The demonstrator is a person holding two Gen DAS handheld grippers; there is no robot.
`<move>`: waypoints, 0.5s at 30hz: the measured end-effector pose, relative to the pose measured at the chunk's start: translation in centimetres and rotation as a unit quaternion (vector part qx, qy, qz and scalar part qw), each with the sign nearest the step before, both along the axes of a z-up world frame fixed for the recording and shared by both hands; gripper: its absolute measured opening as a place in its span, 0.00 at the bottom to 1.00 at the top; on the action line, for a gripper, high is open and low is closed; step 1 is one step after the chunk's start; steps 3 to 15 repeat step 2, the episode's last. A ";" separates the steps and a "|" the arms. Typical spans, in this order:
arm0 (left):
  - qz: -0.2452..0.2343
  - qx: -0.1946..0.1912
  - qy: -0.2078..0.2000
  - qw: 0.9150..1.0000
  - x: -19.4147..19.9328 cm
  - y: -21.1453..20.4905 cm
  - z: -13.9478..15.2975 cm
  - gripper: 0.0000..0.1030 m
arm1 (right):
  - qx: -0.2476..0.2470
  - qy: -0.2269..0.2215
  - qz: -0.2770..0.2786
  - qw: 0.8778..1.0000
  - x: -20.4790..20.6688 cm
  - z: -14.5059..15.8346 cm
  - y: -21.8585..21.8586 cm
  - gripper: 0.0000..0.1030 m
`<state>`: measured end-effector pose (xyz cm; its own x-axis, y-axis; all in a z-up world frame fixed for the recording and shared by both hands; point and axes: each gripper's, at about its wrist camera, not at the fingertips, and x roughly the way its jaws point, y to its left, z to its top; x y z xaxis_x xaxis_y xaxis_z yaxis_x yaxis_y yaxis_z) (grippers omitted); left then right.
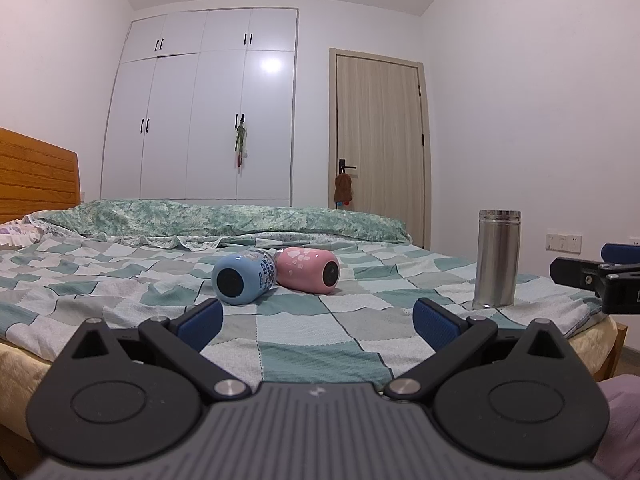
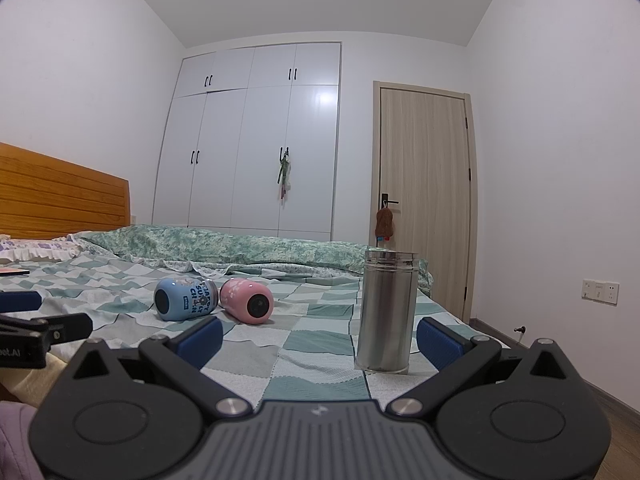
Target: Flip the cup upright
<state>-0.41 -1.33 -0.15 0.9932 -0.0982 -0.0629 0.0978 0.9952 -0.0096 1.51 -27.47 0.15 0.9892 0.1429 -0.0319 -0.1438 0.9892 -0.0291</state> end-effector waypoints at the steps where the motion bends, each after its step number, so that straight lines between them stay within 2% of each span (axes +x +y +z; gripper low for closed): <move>1: 0.001 -0.001 0.000 1.000 0.0 0.0 0.0 1.00 | 0.000 0.000 0.000 1.000 0.0 0.0 0.0 1.00; 15: 0.001 -0.002 0.002 1.000 0.0 0.0 0.0 1.00 | 0.000 0.000 0.000 1.000 0.0 0.0 0.0 1.00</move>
